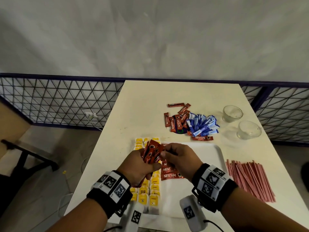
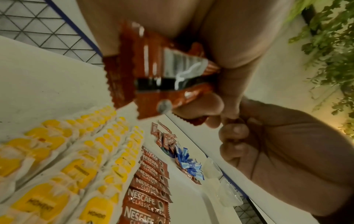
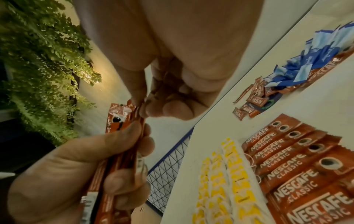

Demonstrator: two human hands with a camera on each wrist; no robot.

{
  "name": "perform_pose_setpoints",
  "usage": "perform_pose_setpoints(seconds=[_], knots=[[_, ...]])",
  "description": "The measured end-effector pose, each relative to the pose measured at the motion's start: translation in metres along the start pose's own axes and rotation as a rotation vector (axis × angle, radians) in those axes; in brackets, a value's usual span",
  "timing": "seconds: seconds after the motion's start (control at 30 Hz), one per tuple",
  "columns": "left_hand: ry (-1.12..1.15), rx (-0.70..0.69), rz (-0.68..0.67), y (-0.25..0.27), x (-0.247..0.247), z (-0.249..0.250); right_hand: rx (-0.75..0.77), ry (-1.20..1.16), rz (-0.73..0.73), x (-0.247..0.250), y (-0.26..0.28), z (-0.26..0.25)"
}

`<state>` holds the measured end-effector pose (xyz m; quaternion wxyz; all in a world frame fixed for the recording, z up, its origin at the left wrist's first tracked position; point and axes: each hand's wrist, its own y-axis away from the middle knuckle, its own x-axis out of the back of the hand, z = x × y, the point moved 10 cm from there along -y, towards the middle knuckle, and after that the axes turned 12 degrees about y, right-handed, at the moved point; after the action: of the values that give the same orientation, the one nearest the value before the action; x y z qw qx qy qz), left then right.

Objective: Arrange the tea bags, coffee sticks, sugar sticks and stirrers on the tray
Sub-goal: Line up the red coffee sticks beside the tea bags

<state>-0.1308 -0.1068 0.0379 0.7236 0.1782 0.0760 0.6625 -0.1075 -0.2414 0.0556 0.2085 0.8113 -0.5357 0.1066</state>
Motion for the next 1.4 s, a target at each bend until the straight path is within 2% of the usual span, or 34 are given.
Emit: perform_pose_setpoints(seconds=[0.13, 0.23, 0.33, 0.47, 0.6, 0.67, 0.8, 1.03, 1.3, 1.4], knots=[[0.113, -0.002, 0.04, -0.002, 0.009, -0.001, 0.002, -0.039, 0.087, 0.017, 0.001, 0.002], [0.324, 0.016, 0.127, 0.0, 0.021, -0.008, -0.017, -0.176, 0.122, 0.025, 0.002, 0.006], [0.537, 0.088, 0.218, 0.001, 0.026, -0.019, -0.037, -0.346, 0.139, 0.032, 0.001, 0.011], [0.655, 0.168, 0.254, 0.001, 0.024, -0.021, -0.033, -0.433, 0.129, 0.038, 0.003, 0.013], [0.696, 0.258, 0.193, 0.001, 0.011, -0.018, 0.124, -0.256, 0.069, 0.039, 0.007, -0.005], [0.713, 0.25, 0.175, -0.003, 0.01, -0.016, 0.191, -0.148, 0.057, 0.039, 0.011, -0.014], [0.632, 0.232, 0.085, -0.007, 0.007, -0.008, 0.221, -0.081, 0.13, 0.05, 0.015, -0.013], [0.541, 0.285, 0.048, -0.006, 0.008, -0.01, 0.358, 0.215, 0.256, 0.062, 0.024, -0.021], [0.584, 0.252, 0.004, -0.01, 0.01, -0.008, 0.381, 0.208, 0.285, 0.066, 0.021, -0.021], [0.492, 0.147, 0.085, -0.014, 0.02, 0.0, 0.279, 0.012, 0.193, 0.064, 0.016, -0.006]])
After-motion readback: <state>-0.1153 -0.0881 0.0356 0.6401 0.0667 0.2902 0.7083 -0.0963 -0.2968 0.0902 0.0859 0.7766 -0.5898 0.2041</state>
